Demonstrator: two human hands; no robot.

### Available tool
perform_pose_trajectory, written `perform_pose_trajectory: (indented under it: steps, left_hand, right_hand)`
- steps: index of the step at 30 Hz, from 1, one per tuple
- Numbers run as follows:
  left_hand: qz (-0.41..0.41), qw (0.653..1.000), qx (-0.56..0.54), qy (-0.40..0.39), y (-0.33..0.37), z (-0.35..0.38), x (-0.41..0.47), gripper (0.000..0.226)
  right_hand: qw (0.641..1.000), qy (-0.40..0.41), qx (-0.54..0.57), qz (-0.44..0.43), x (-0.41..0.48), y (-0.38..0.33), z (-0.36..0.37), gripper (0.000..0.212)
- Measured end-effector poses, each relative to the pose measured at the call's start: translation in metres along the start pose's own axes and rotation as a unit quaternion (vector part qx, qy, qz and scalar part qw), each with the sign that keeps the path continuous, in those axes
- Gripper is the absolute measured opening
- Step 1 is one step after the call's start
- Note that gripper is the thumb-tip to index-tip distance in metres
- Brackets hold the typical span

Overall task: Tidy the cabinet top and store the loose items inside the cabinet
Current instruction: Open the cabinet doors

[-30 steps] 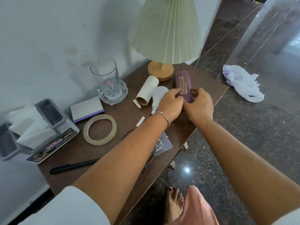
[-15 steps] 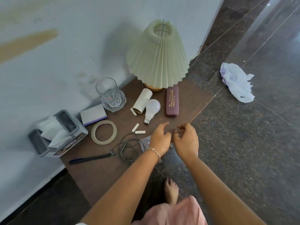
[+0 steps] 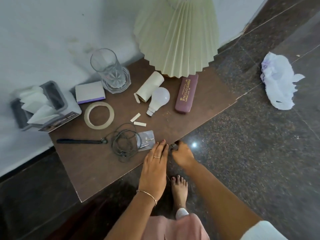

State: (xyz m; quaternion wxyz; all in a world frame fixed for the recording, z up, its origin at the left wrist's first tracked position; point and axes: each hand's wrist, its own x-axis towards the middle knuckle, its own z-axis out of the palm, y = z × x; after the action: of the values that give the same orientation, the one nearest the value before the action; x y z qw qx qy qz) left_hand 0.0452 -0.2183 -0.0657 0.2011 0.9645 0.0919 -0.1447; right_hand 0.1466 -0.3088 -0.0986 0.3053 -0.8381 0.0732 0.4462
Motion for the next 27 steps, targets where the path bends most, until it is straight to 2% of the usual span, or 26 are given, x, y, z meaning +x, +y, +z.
perform_pose_trajectory:
  steps: [6, 10, 15, 20, 22, 24, 27]
  left_hand:
    - [-0.016, 1.000, 0.013, -0.007, 0.006, 0.001, 0.000, 0.085]
    - [-0.023, 1.000, 0.012, 0.009, 0.011, 0.000, 0.000, 0.087]
    - [-0.042, 0.998, 0.006, 0.041, 0.015, 0.005, 0.002, 0.080]
    - [0.000, 0.996, 0.036, 0.077, 0.020, 0.015, -0.004, 0.068]
    - [-0.005, 0.997, 0.002, 0.077, 0.027, 0.020, -0.009, 0.064]
    - [-0.067, 0.993, -0.082, 0.055, 0.036, 0.028, -0.014, 0.056]
    - [-0.156, 0.965, -0.204, 0.047, 0.045, 0.042, -0.017, 0.036]
  right_hand:
    - [0.998, -0.037, -0.053, -0.014, 0.010, 0.007, -0.010, 0.055]
    - [0.999, -0.039, -0.022, -0.016, 0.005, 0.011, -0.015, 0.060]
    - [0.999, -0.042, -0.010, -0.014, -0.006, 0.021, -0.016, 0.077]
    - [0.998, -0.059, -0.018, -0.026, -0.012, 0.029, -0.024, 0.068]
    - [0.997, -0.061, -0.025, -0.027, -0.015, 0.034, -0.026, 0.078]
    - [0.998, -0.057, -0.025, -0.027, -0.016, 0.046, -0.025, 0.095]
    - [0.998, -0.045, -0.030, -0.024, -0.020, 0.067, -0.026, 0.101]
